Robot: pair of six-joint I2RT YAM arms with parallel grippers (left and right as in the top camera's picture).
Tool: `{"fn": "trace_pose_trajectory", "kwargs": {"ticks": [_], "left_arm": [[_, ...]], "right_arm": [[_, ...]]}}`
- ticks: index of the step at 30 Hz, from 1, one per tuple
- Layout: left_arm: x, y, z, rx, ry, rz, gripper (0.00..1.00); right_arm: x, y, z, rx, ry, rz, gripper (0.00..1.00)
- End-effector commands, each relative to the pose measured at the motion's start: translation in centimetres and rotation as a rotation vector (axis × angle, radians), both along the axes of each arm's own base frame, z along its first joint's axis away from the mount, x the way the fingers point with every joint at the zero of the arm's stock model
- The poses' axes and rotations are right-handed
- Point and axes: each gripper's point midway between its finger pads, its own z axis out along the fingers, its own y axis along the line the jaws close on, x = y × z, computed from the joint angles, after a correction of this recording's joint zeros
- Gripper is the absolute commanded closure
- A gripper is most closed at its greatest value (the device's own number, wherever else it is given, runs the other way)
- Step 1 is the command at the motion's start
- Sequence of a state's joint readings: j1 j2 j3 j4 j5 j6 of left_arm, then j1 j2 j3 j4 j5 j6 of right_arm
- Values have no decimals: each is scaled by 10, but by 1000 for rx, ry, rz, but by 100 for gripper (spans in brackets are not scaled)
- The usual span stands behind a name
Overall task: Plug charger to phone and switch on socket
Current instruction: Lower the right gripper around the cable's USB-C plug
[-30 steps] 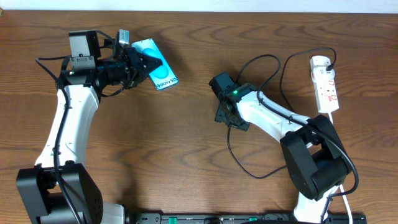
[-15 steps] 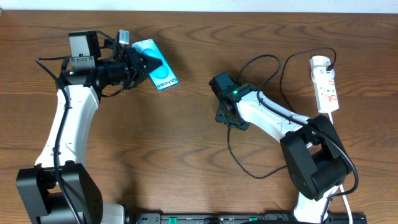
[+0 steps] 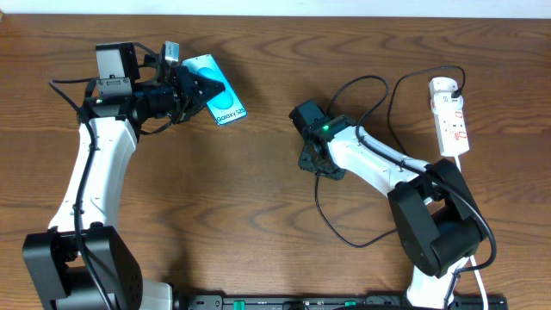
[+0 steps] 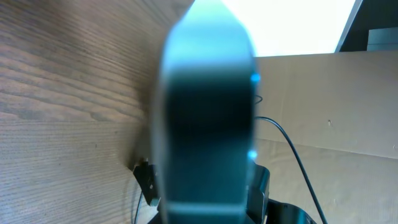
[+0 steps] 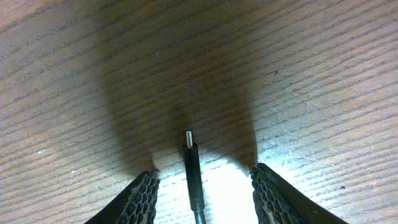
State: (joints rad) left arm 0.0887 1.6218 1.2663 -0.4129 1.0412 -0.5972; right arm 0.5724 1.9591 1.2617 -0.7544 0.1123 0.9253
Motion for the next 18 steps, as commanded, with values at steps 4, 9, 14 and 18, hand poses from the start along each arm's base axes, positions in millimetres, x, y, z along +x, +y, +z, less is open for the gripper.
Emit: {"fn": "trace_pose_trajectory", "kwargs": {"ticks": [4, 9, 14, 18], "left_arm": [[-1, -2, -1, -1, -14, -19, 93], [-1, -2, -1, -1, -11, -19, 93], [-1, -2, -1, -1, -10, -19, 93], [-1, -2, -1, -1, -10, -19, 93]], "right_arm": [[-3, 2, -3, -17, -3, 8, 55], [-3, 3, -3, -17, -3, 11, 60], [-3, 3, -3, -18, -3, 11, 64], [-3, 3, -3, -17, -4, 11, 66]]}}
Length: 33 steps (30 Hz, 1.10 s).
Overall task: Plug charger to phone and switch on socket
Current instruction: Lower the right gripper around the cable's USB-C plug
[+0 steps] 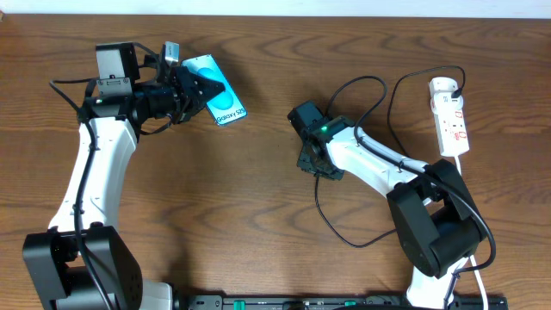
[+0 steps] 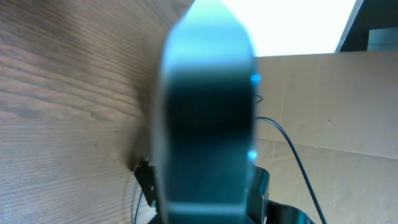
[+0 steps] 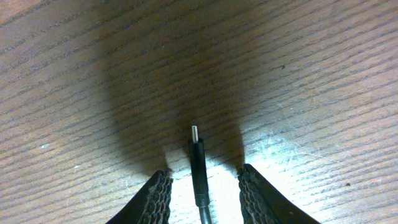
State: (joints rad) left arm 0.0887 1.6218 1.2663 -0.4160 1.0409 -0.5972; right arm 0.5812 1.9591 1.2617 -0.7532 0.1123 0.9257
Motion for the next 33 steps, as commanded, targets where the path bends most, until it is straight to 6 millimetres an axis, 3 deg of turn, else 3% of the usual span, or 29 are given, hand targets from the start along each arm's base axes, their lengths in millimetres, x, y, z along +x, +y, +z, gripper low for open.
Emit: {"fn": "trace_pose_trajectory", "kwargs": {"ticks": [1, 12, 22, 33], "left_arm": [[-1, -2, -1, -1, -13, -19, 93], [-1, -2, -1, -1, -13, -19, 93], [-1, -2, -1, -2, -12, -19, 93], [-1, -2, -1, -2, -9, -19, 93]], "right_arm": [[-2, 0, -3, -18, -3, 2, 66], [-1, 0, -3, -20, -4, 2, 69], [-5, 0, -3, -16, 12, -7, 65], [-6, 3, -3, -13, 8, -4, 71]]}}
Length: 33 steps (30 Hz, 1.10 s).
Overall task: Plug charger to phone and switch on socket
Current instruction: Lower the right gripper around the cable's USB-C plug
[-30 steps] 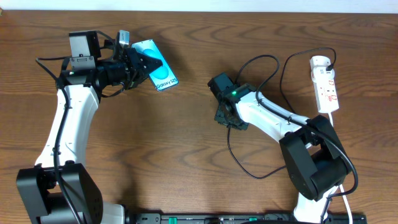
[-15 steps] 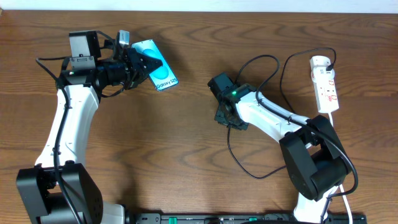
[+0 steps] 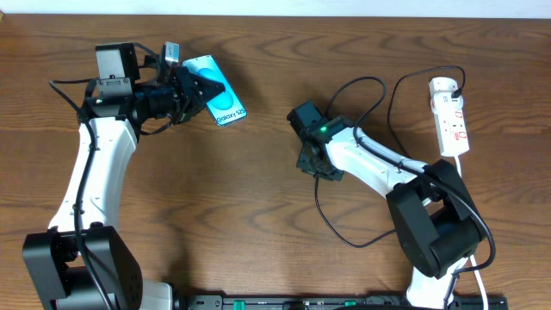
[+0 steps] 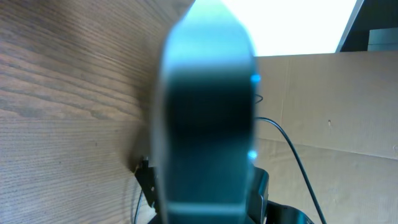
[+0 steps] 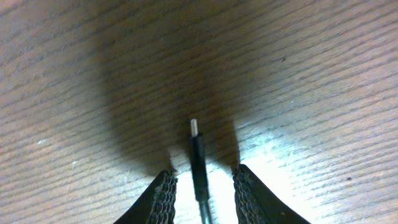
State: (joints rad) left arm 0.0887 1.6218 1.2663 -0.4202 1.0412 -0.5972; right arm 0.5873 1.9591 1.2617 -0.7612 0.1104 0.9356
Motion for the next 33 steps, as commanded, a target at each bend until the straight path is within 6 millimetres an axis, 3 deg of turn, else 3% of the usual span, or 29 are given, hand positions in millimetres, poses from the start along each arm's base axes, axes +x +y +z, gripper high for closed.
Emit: {"fn": "trace_pose_trajectory", "kwargs": {"ticks": [1, 5, 33], "left_arm": [[-1, -2, -1, -1, -13, -19, 93], [-1, -2, -1, -1, -13, -19, 93], [-1, -2, -1, 0, -10, -20, 93]], "right_arm": [[-3, 3, -3, -10, -2, 0, 71], [-2, 4, -3, -7, -6, 1, 76], [4, 2, -2, -21, -37, -2, 75]]}}
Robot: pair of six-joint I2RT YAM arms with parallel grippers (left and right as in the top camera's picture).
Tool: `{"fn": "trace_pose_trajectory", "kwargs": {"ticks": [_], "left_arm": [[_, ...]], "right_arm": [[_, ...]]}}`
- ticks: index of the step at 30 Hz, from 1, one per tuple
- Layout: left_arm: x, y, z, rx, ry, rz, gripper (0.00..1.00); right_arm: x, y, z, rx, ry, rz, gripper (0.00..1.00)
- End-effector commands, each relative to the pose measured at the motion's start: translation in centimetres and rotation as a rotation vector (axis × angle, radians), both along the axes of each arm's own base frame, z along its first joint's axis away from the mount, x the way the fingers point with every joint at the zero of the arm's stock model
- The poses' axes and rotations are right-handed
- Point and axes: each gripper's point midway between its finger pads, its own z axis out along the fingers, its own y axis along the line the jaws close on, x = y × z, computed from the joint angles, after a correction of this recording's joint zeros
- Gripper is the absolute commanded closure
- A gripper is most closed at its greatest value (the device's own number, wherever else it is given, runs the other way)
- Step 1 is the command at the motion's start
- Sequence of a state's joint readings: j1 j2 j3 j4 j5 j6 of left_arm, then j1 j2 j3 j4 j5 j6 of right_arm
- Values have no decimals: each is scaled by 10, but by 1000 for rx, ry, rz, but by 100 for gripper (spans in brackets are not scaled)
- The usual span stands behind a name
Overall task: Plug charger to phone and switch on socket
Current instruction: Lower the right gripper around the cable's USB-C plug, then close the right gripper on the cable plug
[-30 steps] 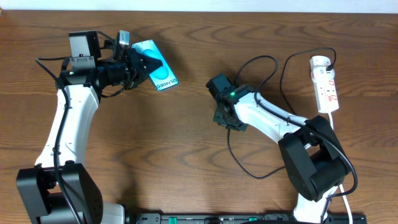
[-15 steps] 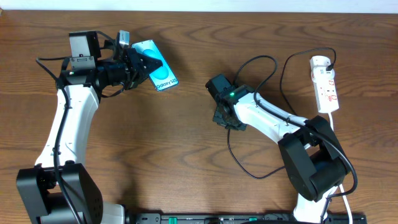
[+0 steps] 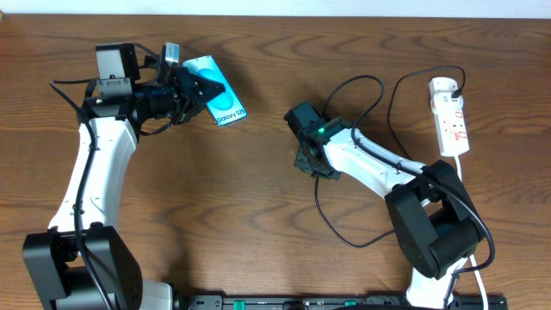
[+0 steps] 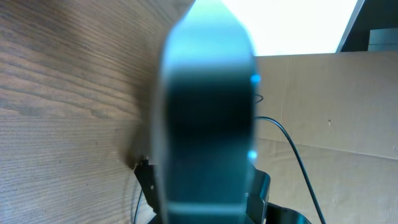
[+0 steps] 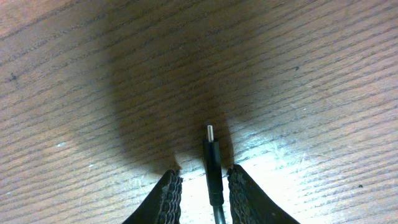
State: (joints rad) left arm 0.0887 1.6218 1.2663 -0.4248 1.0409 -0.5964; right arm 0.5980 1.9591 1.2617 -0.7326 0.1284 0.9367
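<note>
My left gripper [image 3: 194,91] is shut on a teal phone [image 3: 219,96], held off the table at the upper left. In the left wrist view the phone [image 4: 205,124] is a blurred teal slab filling the middle, and it hides the fingers. My right gripper [image 3: 311,160] points down at the table's middle. The black charger plug [image 5: 212,169] with its metal tip lies on the wood between the fingers [image 5: 171,193]. It is nearer the right finger, with a gap still showing on the left. The cable [image 3: 362,82] loops to the right.
A white power strip [image 3: 450,116] lies at the far right, with a black plug in its top end. The cable also trails in a loop [image 3: 344,232] toward the front edge. Cardboard sheets [image 4: 323,99] stand beyond the table.
My right gripper's fingers have drawn closer together around the charger plug, and the wrist has shifted slightly left. The left arm and phone have not moved.
My left gripper held the phone up at the upper left throughout. My right gripper stood wide open over the plug on the table. At each later moment its fingers were narrower, and now they almost touch the plug.
</note>
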Motion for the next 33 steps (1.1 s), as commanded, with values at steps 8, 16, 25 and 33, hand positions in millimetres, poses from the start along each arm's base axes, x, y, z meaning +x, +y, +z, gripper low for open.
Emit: {"fn": "trace_pose_trajectory", "kwargs": {"ticks": [8, 16, 25, 33], "left_arm": [[-2, -2, -1, -1, -9, -20, 93], [-2, -2, -2, -1, -7, -21, 93], [-2, -2, -2, -1, -6, -20, 92], [-2, -2, -2, -1, -7, -20, 93]], "right_arm": [[-7, -7, -8, -32, 12, -17, 75], [-7, -7, -9, -32, 12, -17, 75], [-7, -7, -9, -31, 10, -18, 75], [-7, -7, -10, -29, 9, -24, 76]]}}
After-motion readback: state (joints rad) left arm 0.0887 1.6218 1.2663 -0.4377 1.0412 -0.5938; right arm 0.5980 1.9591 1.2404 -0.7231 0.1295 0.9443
